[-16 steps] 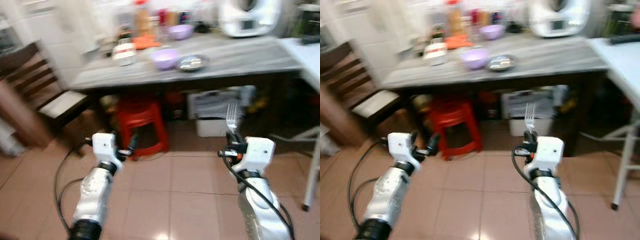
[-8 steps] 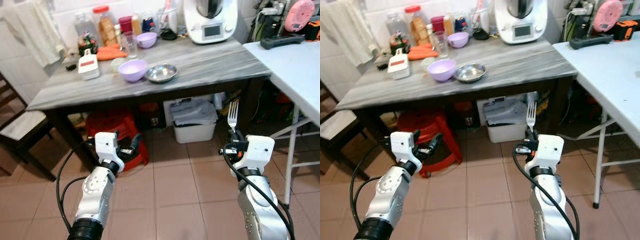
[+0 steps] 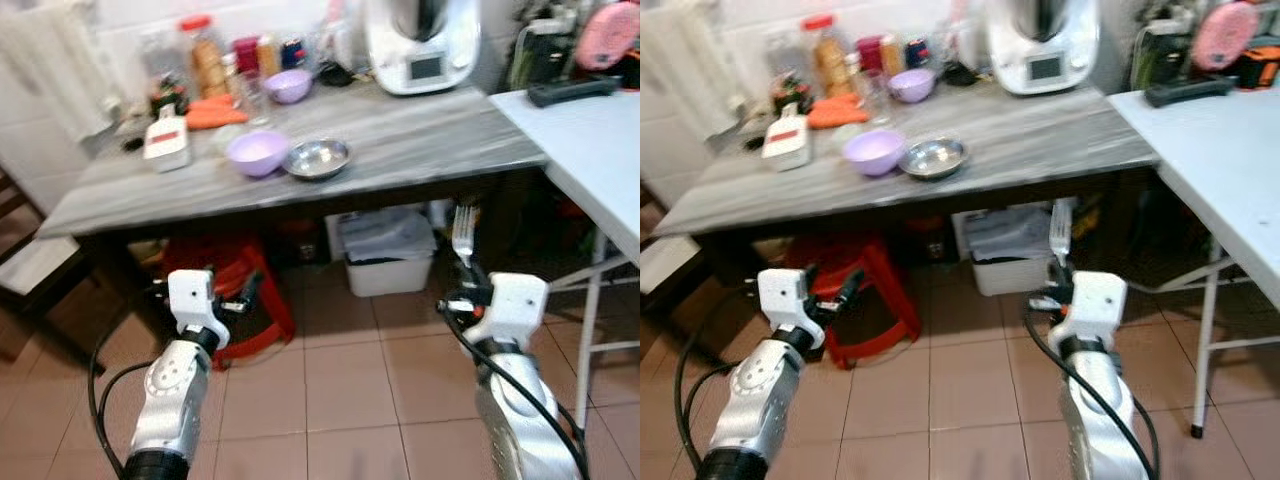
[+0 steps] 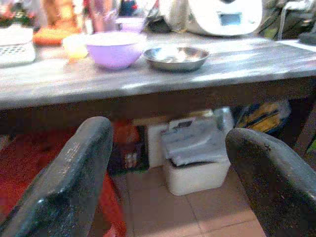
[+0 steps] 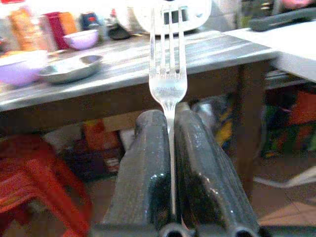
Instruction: Setting the table
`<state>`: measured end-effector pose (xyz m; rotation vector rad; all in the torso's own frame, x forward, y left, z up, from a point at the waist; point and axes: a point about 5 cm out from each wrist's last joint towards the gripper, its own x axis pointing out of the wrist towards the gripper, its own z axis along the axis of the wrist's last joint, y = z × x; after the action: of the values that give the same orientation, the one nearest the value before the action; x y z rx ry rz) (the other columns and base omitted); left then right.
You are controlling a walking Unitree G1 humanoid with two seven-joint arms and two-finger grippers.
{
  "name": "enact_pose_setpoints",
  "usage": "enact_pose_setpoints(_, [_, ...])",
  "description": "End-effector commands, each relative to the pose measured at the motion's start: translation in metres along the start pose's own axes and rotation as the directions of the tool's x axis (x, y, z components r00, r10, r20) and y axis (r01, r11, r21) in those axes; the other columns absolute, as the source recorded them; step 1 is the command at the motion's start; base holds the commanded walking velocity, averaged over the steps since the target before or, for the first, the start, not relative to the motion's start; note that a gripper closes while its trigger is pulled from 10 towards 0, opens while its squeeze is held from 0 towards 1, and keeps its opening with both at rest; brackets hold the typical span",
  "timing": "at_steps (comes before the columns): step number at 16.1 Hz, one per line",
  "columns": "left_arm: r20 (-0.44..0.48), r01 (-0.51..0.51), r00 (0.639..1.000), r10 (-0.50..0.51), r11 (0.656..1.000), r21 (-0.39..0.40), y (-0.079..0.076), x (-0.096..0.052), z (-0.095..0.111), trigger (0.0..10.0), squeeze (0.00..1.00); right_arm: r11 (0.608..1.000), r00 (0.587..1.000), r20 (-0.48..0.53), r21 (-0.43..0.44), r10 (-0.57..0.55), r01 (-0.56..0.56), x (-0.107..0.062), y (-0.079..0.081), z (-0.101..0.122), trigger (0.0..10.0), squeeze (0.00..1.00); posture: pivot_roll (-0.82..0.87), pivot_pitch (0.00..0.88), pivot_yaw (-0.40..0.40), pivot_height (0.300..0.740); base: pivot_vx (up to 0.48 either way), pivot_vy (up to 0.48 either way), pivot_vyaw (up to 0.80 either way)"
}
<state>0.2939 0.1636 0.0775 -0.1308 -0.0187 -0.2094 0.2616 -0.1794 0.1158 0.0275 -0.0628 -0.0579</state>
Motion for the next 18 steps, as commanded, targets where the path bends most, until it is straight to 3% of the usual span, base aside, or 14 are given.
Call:
enact_pose_setpoints(1, [-0.036,-0.018,0.999,0.019,1.0,0.014,0.006,-0.01,-0.007,10.0,0.0,1.0,1.0,0.025,-0.012,-0.006,0.006,-0.003,-0.004,0.007,10.0,0.0,-0.18,0.0,0.137,0.74,0.326,0.0,0.0])
enact_pose_setpoints(4, [-0.05,-0.02,0.999,0.021,1.0,0.014,0.004,-0.014,-0.009,10.0,0.0,1.0,1.0,0.01,-0.017,-0.005,0.006,-0.006,-0.005,0.003,10.0,0.0,-0.18,0.0,0.136,0.74,0.328,0.0,0.49])
enact_pose_setpoints(18, [-0.051,0.019,0.999,-0.019,1.0,-0.01,-0.009,-0.009,-0.006,10.0,0.0,1.0,1.0,0.015,0.0,0.0,0.0,0.001,-0.001,0.006,10.0,0.0,-0.17,0.0,0.134,0.74,0.332,0.0,0.0])
